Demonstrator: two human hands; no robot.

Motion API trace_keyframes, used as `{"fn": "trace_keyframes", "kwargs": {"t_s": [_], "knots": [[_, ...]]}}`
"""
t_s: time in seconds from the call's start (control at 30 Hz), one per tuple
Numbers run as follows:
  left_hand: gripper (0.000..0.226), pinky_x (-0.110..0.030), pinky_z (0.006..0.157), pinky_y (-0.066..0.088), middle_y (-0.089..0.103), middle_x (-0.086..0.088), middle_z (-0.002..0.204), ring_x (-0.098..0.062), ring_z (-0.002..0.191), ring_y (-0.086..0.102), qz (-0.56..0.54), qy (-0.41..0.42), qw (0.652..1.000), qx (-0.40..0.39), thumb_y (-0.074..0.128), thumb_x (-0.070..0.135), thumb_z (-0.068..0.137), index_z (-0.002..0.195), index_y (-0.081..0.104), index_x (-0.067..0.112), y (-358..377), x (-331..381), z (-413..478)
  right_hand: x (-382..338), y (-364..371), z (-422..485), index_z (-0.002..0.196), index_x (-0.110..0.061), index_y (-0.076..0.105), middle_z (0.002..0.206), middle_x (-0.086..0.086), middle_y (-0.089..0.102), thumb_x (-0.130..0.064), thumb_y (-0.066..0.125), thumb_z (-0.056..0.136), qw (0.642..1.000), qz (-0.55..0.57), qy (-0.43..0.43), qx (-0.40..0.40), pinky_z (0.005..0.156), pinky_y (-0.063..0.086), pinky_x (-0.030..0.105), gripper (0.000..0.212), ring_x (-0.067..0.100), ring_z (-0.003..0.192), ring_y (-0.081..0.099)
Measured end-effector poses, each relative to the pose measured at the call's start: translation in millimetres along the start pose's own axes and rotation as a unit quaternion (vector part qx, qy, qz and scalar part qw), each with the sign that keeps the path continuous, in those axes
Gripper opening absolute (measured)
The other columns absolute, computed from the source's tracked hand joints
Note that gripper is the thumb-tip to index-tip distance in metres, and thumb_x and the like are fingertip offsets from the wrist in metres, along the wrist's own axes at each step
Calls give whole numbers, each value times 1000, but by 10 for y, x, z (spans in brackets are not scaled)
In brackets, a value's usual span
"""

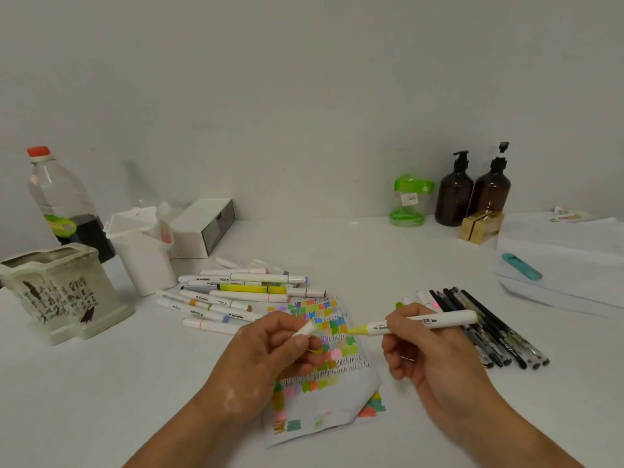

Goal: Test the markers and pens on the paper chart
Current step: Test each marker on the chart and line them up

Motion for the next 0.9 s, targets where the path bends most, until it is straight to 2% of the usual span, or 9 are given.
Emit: {"fn": "trace_keyframes", "kwargs": {"t_s": [0.07,0.17,0.3,0.43,0.53,0.67,0.73,0.8,0.9], "knots": [[18,-30,77,59,76,-12,95,-28,88,73,42,9,999,-6,63,21,91,107,70,14,18,13,-5,-2,-5,-6,76,-13,74,70,16,65,-27,78,64,1000,-16,-13,-7,45,45,28,19,19,54,57],[18,-29,77,57,76,-9,89,-22,82,71,68,16,997,-14,64,25,90,104,75,21,42,11,-3,4,2,-14,80,-13,75,72,15,68,-28,79,63,999,-24,-18,-24,46,46,28,24,18,55,57],[20,-25,74,57,76,-6,86,-16,77,69,66,25,997,-33,65,31,85,102,76,29,89,40,-17,33,34,-27,85,-11,74,73,17,69,-20,88,68,997,-58,-17,-53,47,46,28,23,19,56,58],[20,-32,73,56,73,-8,82,-21,74,67,53,33,996,-57,65,28,87,102,77,23,154,45,-37,76,137,-77,86,-19,76,76,17,71,-35,82,66,991,-100,-22,-82,49,48,28,27,18,58,60],[20,-29,70,54,72,-8,80,-21,72,66,50,42,996,-63,64,27,89,102,77,20,162,58,-41,67,166,-101,87,-20,76,77,17,72,-37,82,66,990,-106,-25,-87,53,51,28,28,18,60,62],[18,-29,69,53,69,-6,77,-20,68,63,53,59,994,-71,62,26,92,100,76,18,142,91,-61,42,210,-128,86,-23,75,74,15,72,-31,85,78,986,-135,-41,-94,58,53,26,15,19,62,64],[17,-29,70,52,67,-5,77,-20,69,61,71,65,993,-72,62,28,94,100,75,20,137,102,-51,21,233,-126,87,-23,75,71,13,70,-33,85,79,984,-137,-50,-105,57,52,27,17,22,61,60],[16,-28,71,50,65,-6,78,-19,71,58,66,69,994,-59,63,29,94,101,75,21,112,130,-23,-40,206,-113,99,-21,77,76,20,66,-42,88,73,982,-107,-40,-151,57,50,30,35,25,64,56],[19,-30,73,50,65,-10,84,-21,76,59,16,67,996,-48,63,25,90,104,74,19,33,171,8,-144,105,-134,136,-7,62,121,34,61,-65,73,77,950,13,60,-305,61,48,35,84,26,84,57]]}}
Point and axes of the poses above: each hand's wrist, its own z-axis towards the middle knuckle, its own y-axis out of the palm, x = y × z, the point moved 3 cm from there along z, towards the middle knuckle
